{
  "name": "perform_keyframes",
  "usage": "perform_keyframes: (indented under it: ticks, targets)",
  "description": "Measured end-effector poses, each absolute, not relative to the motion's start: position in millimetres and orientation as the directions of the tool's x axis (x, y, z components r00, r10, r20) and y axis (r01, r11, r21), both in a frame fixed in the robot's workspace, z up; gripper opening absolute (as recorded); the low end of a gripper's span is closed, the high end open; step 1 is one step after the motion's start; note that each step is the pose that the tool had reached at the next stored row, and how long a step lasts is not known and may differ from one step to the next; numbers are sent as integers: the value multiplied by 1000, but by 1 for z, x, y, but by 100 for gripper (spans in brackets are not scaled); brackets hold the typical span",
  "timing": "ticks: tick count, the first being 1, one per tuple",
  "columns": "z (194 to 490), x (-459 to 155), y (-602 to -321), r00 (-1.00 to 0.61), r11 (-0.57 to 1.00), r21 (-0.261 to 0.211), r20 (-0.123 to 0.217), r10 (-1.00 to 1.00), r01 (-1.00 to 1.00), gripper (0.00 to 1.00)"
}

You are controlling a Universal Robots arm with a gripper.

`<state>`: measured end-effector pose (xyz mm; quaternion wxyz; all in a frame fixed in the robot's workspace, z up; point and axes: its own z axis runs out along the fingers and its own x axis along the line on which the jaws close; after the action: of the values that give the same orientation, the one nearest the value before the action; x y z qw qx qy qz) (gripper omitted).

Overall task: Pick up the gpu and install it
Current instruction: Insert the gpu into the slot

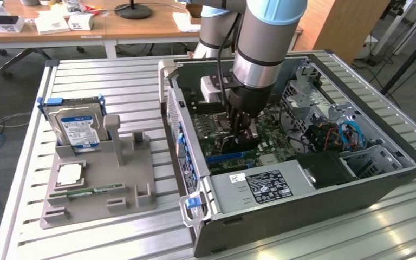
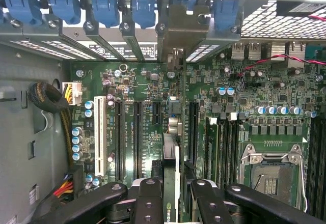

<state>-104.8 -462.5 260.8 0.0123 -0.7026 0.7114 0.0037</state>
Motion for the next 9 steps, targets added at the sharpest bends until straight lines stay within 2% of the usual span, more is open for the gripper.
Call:
perform_keyframes:
  ticks: [9]
  targets:
    - [261, -104, -462, -16, 16, -11, -25, -1000, -1000, 26]
